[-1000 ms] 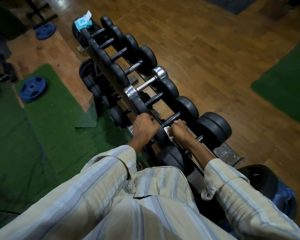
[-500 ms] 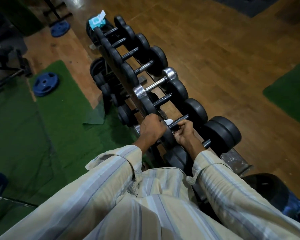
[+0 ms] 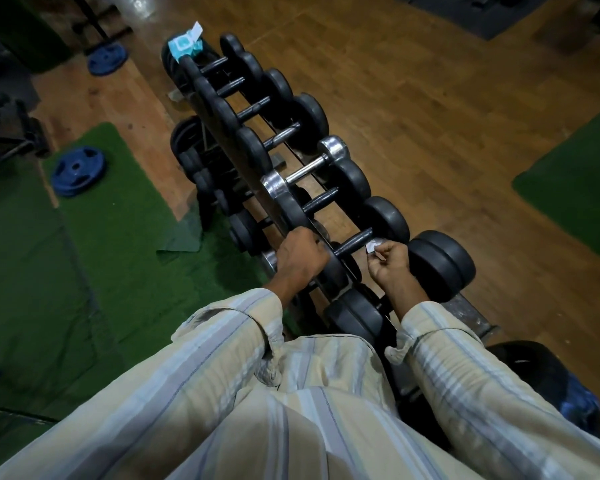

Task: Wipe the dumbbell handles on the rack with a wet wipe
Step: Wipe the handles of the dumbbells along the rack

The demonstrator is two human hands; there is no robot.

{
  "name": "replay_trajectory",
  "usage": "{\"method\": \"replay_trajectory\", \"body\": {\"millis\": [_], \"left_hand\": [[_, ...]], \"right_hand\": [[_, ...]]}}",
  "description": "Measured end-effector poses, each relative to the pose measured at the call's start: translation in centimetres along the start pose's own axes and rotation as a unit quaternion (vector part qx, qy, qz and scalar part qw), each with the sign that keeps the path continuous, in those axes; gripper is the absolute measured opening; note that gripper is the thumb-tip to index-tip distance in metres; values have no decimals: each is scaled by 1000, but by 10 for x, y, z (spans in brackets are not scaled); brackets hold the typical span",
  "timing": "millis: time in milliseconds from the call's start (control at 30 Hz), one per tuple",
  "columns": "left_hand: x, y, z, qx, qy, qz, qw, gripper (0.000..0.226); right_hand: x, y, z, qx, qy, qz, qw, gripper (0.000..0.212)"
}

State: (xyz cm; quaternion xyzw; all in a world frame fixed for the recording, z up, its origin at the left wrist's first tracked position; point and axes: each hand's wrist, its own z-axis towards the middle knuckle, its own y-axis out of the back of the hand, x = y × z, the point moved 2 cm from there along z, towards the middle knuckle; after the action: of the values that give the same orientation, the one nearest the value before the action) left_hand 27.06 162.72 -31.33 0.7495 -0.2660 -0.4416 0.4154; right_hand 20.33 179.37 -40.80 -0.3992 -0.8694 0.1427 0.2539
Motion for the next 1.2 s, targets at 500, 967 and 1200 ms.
{"method": "replay_trajectory", "body": {"millis": [500,967,1200], "left_hand": [[-1,4,-3,-4,4,22,1000,28],[-19,11,-9,-28,-39,119,992,18],[-18,11,-8,-28,-48,111,992,17]], "right_hand": [[-6,-3,-20,-9,168,-512,842,21],[-29,9,-61,117,258,-714,640,36],[-29,5,-57,66,264,-715,644,31]]}}
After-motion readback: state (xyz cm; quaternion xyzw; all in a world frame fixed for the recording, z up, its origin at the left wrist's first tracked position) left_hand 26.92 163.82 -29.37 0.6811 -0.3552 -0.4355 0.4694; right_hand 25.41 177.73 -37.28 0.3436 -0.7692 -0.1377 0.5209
